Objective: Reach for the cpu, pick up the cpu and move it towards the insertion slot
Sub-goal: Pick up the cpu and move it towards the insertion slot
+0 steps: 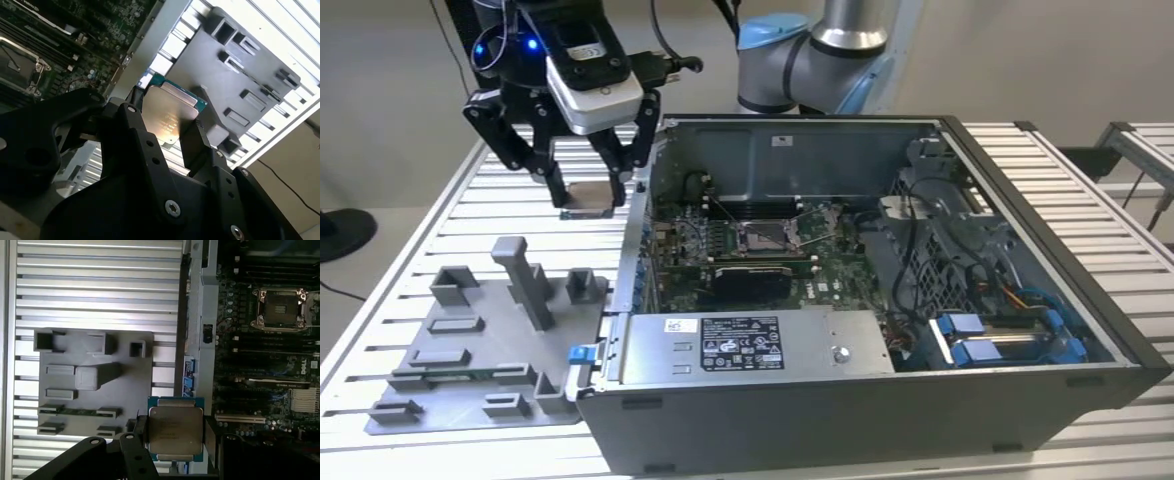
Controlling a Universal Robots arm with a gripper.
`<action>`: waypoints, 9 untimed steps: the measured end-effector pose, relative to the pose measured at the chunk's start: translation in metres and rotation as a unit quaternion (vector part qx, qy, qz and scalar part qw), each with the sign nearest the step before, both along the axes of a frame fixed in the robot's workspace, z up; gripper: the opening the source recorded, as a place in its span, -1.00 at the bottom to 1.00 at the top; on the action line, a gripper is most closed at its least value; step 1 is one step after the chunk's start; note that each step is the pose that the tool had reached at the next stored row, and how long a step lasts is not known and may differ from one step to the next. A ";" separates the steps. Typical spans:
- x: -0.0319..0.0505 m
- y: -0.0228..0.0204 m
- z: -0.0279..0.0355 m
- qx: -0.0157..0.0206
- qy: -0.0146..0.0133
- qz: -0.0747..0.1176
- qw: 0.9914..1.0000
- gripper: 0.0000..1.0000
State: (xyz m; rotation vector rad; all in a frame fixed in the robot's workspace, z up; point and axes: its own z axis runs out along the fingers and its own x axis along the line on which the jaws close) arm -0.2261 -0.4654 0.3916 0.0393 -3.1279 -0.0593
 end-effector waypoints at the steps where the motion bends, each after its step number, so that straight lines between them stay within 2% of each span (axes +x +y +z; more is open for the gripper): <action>1: 0.0002 0.0000 0.0000 0.000 0.000 0.000 1.000 -1.00; 9: 0.0010 0.0000 0.0000 0.000 0.000 0.000 1.000 -1.00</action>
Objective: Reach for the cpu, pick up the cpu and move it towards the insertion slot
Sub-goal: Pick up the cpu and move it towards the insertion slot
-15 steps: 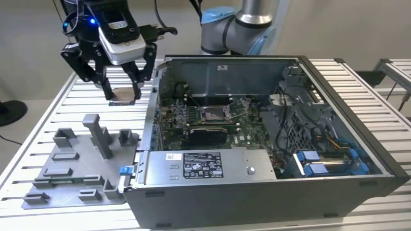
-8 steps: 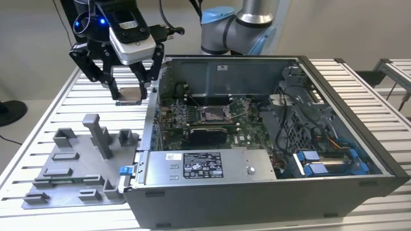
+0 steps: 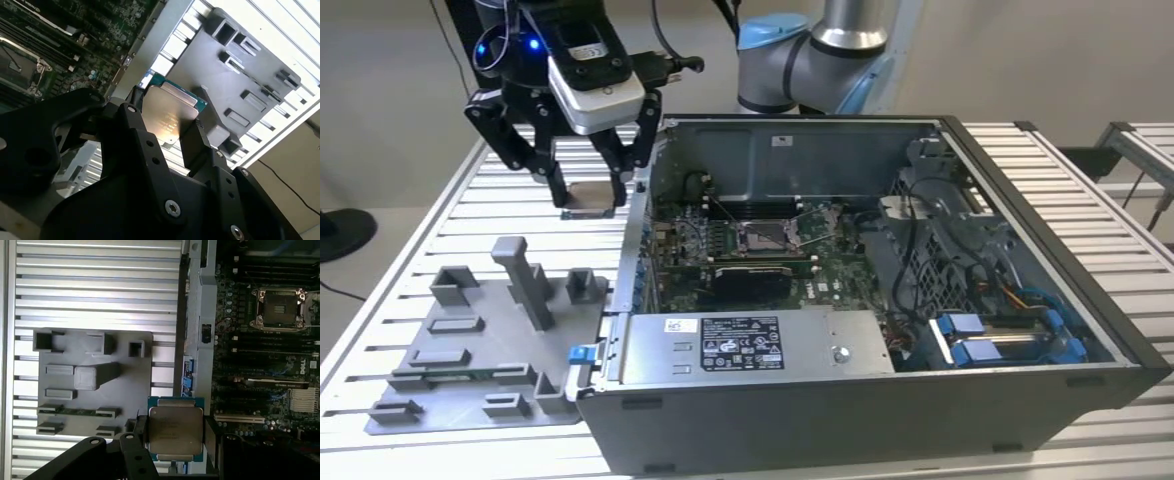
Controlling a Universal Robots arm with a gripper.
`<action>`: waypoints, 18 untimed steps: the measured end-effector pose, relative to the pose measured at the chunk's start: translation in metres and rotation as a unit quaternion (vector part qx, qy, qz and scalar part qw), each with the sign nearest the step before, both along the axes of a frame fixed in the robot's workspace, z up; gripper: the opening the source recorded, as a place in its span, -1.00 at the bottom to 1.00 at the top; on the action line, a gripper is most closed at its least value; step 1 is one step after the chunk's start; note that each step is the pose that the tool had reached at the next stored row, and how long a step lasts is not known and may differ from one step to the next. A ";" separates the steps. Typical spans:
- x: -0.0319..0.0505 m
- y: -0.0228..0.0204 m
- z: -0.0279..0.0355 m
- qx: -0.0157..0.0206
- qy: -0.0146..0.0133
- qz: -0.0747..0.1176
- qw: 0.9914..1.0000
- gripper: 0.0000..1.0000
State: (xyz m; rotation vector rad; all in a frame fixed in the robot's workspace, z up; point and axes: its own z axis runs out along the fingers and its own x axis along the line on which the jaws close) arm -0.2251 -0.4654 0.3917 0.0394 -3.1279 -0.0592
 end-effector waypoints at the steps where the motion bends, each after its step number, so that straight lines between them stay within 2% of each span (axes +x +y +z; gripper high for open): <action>1: 0.0005 0.0000 0.0000 0.000 0.000 0.000 1.000 -1.00; 8: 0.0077 0.0000 0.0000 0.000 0.000 0.000 1.000 -1.00; 18: 0.0316 0.0000 0.0000 0.000 0.001 0.000 1.000 -1.00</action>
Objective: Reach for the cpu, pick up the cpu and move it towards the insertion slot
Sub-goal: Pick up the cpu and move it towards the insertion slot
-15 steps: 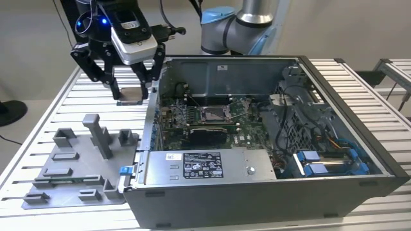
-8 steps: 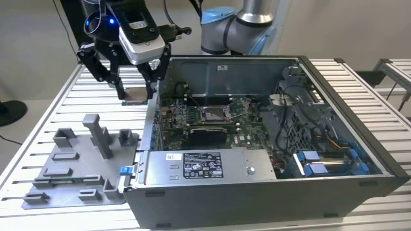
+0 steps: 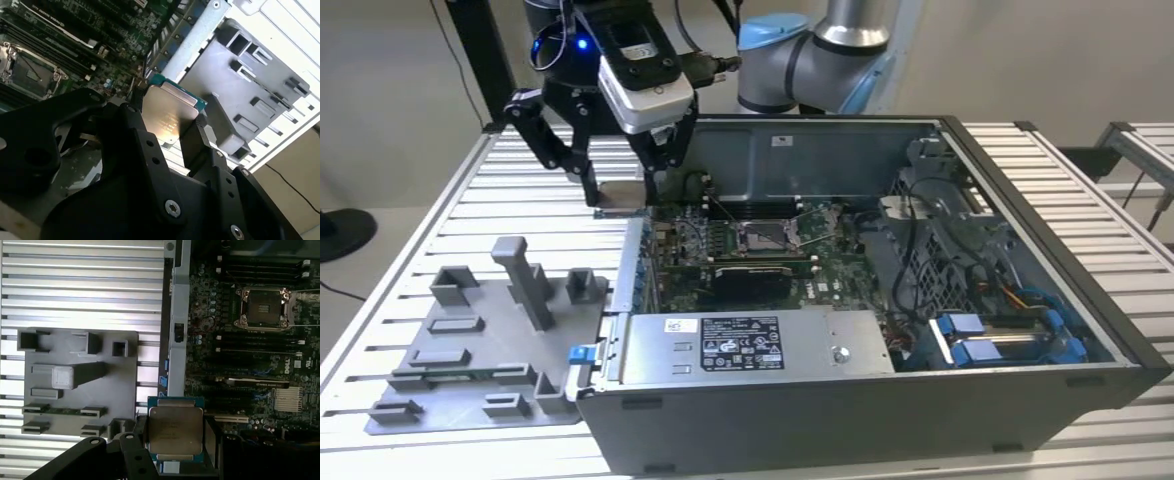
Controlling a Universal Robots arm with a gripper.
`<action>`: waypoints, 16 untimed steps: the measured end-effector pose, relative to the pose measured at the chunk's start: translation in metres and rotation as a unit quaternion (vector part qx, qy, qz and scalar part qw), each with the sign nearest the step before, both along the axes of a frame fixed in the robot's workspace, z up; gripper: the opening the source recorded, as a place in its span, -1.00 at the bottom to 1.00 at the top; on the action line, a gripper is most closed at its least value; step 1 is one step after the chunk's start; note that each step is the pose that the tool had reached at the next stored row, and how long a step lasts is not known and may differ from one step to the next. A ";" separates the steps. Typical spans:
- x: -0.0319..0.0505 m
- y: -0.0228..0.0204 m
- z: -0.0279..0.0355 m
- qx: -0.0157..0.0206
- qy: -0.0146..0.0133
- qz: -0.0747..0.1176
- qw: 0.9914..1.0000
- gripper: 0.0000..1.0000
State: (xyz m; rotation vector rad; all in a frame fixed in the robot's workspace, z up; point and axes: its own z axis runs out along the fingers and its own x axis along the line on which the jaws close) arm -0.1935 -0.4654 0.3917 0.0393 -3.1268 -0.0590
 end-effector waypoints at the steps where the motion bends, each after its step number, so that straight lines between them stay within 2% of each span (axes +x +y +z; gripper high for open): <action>1: 0.0023 0.0000 0.0000 0.000 0.000 0.000 1.000 -1.00; 16: 0.0346 0.0000 0.0000 0.000 0.000 0.000 1.000 -1.00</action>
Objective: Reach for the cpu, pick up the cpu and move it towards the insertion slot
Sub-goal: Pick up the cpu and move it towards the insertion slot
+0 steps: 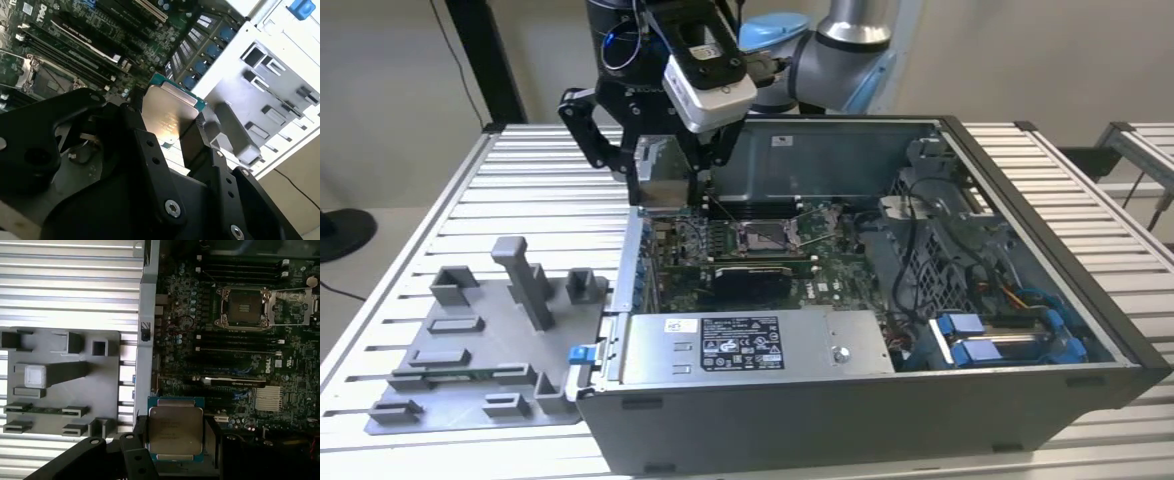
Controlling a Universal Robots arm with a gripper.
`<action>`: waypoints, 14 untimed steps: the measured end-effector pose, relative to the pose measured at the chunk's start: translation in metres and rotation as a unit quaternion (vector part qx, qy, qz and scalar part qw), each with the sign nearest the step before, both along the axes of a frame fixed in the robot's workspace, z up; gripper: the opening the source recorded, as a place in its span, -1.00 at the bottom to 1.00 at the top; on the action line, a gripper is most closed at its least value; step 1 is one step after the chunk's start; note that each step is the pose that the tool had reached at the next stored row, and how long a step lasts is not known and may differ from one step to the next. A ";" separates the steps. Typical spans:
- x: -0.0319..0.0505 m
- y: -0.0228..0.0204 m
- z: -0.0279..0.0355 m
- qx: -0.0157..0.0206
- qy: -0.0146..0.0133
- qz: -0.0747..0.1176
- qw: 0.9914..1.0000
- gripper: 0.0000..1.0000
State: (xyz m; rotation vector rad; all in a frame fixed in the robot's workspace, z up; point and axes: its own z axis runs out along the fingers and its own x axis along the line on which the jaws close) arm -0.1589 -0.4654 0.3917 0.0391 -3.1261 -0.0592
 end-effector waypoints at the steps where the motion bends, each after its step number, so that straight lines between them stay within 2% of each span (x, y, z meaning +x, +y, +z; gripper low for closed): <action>1: 0.0022 0.0000 0.0000 0.000 0.000 0.000 1.000 -1.00; 14: 0.0311 0.0000 0.0000 0.000 0.000 0.000 1.000 -1.00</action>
